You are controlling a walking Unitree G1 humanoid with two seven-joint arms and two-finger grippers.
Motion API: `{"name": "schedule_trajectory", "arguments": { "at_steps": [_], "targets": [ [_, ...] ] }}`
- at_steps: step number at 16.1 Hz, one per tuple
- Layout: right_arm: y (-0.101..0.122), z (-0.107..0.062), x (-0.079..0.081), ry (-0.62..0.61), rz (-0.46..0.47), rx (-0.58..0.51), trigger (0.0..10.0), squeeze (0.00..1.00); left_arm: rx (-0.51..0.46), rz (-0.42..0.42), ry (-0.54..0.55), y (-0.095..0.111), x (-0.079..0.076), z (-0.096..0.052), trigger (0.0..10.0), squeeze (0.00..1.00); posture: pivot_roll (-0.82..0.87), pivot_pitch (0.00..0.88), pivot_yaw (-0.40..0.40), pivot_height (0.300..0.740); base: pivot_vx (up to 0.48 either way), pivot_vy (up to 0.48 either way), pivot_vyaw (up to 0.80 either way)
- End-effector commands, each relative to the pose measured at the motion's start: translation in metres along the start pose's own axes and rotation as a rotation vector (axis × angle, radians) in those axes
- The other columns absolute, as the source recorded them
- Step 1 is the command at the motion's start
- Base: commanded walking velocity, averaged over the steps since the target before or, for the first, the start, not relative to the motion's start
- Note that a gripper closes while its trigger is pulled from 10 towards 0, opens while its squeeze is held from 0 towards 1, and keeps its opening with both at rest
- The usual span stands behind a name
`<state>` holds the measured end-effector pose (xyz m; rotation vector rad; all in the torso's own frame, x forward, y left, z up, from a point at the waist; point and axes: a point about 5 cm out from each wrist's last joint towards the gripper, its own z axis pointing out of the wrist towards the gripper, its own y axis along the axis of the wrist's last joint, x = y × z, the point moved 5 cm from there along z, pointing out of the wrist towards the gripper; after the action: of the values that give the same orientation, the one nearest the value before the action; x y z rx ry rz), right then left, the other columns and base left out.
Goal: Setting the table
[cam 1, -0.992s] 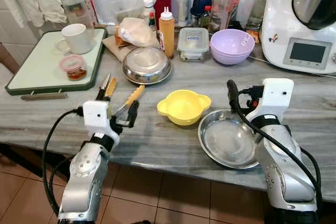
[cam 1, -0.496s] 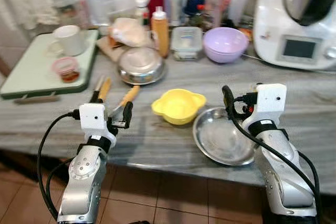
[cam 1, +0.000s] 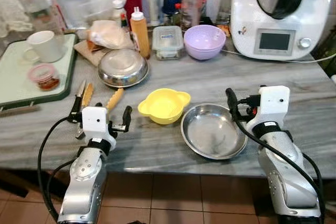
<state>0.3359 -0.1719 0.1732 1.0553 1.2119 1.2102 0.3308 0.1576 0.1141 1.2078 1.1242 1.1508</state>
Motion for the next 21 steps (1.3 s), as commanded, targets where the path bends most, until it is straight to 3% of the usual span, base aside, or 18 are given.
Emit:
{"name": "schedule_trajectory", "arguments": {
  "at_steps": [1, 6, 11, 21],
  "targets": [
    [0.004, 0.001, 0.005, 0.021, -0.005, -0.019, 10.0, 0.0, 0.011, 0.008, 0.016, -0.003, 0.005, -0.001, 10.0, 0.0, -0.03, 0.074, 0.053, 0.74, 0.0, 0.0, 0.0],
    [-0.001, 0.0, -0.007, -0.017, 0.002, 0.004, 10.0, 0.0, 0.015, 0.005, -0.007, 0.001, -0.004, -0.001, 10.0, 0.0, -0.04, 0.077, 0.057, 0.74, -0.048, 0.0, 0.0],
    [-0.001, 0.002, -0.008, -0.021, 0.008, 0.003, 10.0, 0.0, 0.024, 0.004, -0.016, 0.001, -0.005, 0.001, 10.0, 0.0, -0.04, 0.079, 0.059, 0.74, -0.26, 0.0, 0.0],
    [-0.002, 0.003, -0.009, -0.02, 0.028, 0.006, 10.0, 0.0, 0.041, 0.011, -0.019, 0.0, -0.006, 0.001, 10.0, 0.0, -0.03, 0.077, 0.054, 0.74, -0.025, 0.0, 0.0]
  ]
}}
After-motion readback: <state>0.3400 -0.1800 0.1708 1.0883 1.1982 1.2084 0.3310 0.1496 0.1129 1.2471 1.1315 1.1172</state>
